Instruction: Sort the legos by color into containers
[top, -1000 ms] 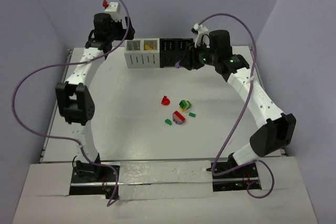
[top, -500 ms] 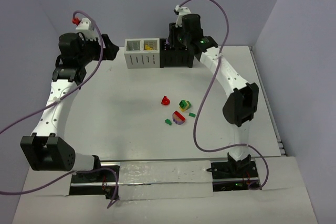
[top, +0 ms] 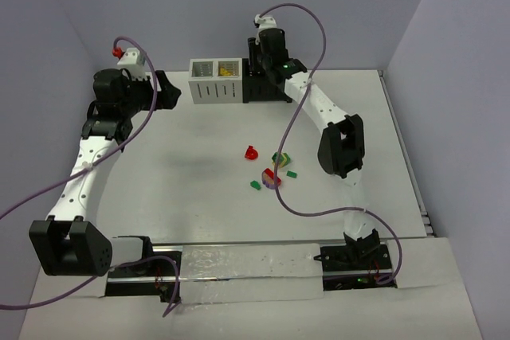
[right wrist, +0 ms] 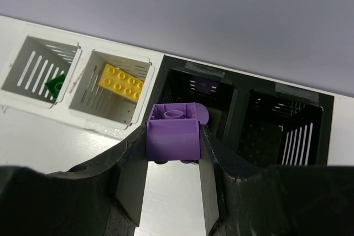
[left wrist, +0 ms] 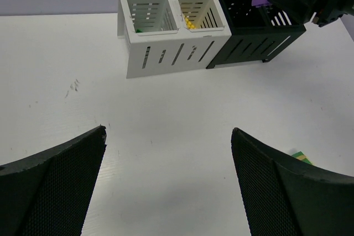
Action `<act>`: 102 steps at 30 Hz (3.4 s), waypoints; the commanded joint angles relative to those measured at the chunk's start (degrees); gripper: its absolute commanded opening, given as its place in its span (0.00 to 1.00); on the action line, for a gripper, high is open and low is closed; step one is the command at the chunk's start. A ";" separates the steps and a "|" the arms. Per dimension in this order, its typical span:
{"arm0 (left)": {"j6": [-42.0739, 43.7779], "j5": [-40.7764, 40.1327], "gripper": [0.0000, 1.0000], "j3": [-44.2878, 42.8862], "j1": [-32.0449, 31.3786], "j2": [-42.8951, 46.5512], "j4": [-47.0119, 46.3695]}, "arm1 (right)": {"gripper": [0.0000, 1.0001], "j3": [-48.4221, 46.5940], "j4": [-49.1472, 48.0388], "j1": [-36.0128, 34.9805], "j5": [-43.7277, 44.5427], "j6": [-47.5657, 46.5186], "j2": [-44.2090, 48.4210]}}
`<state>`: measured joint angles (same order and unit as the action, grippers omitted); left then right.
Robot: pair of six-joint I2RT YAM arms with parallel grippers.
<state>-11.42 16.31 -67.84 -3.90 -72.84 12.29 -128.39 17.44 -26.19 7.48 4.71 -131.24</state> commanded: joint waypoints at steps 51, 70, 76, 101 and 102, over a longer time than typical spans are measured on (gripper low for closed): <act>-3.87 -7.31 0.73 -5.06 -31.76 -31.84 1.07 | 1.00 49.06 7.83 17.04 -9.49 2.02 54.08; -2.76 -11.42 0.33 -10.19 -34.07 -42.82 2.63 | 1.00 50.42 7.78 19.06 -11.50 1.97 53.66; -0.71 -12.56 0.18 -13.07 -33.95 -41.25 3.17 | 1.00 50.87 7.61 19.37 -11.73 1.88 53.55; 14.41 -27.65 0.06 -46.21 -32.05 -58.52 -38.53 | 1.00 52.54 7.08 21.36 -10.82 2.41 53.81; 14.79 -27.55 0.07 -46.57 -31.98 -59.66 -40.69 | 1.00 52.58 7.11 21.46 -10.82 2.44 53.71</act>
<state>-0.59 -9.35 -111.17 -35.86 -129.03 -16.27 -76.22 26.38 -5.54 -3.95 7.42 -79.18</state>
